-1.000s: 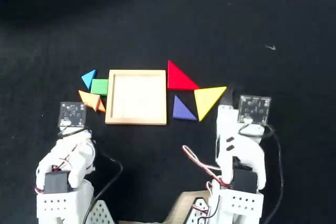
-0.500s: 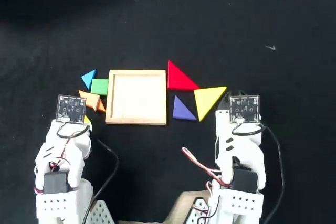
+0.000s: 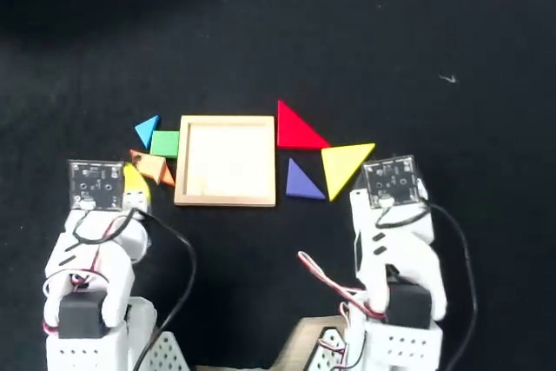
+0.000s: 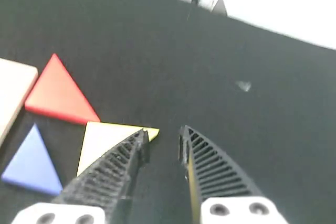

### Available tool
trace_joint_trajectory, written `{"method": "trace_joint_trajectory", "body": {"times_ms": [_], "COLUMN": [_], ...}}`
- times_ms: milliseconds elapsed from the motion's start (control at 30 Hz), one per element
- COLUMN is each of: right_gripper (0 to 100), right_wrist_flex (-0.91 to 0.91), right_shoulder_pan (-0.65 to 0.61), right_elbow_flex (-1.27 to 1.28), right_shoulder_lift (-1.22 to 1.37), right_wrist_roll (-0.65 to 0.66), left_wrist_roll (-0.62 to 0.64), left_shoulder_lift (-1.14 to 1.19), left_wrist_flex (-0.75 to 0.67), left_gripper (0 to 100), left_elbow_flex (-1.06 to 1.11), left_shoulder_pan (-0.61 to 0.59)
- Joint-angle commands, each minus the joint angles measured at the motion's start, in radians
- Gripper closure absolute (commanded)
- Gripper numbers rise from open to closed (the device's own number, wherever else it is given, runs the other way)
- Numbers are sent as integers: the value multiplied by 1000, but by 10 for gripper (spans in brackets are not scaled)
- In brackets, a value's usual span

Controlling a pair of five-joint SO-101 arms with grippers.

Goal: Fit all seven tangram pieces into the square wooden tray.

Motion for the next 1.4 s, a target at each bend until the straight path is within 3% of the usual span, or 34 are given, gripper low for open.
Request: {"method": "trace_joint_trajectory", "body": {"times_ms": [0, 333, 733, 900, 1033, 1167, 1367], "right_gripper": [892, 892, 892, 892, 890, 887, 759], "right_wrist_flex": [75, 206, 213, 345, 423, 505, 545], "right_shoulder_pan": [-12, -147, -219, -213, -213, -218, -221], "right_elbow_flex": [-185, -340, -865, -1075, -1198, -1296, -1356], "right_shoulder_lift": [-81, 30, 846, 1176, 1372, 1514, 1709], "right_wrist_roll": [11, 9, -126, -224, -318, -500, -620], "left_wrist_roll": [11, 11, 14, 157, 181, 180, 181], "left_shoulder_lift": [6, 135, 1030, 1252, 1304, 1306, 1304], "left_wrist_flex": [18, 95, -23, -78, -176, -338, -373], "left_gripper": [970, 970, 970, 970, 970, 970, 970], "left_elbow_flex": [-77, -277, -559, -608, -555, -433, -415], "left_shoulder_pan": [67, 70, 47, -62, -99, -96, -94]}}
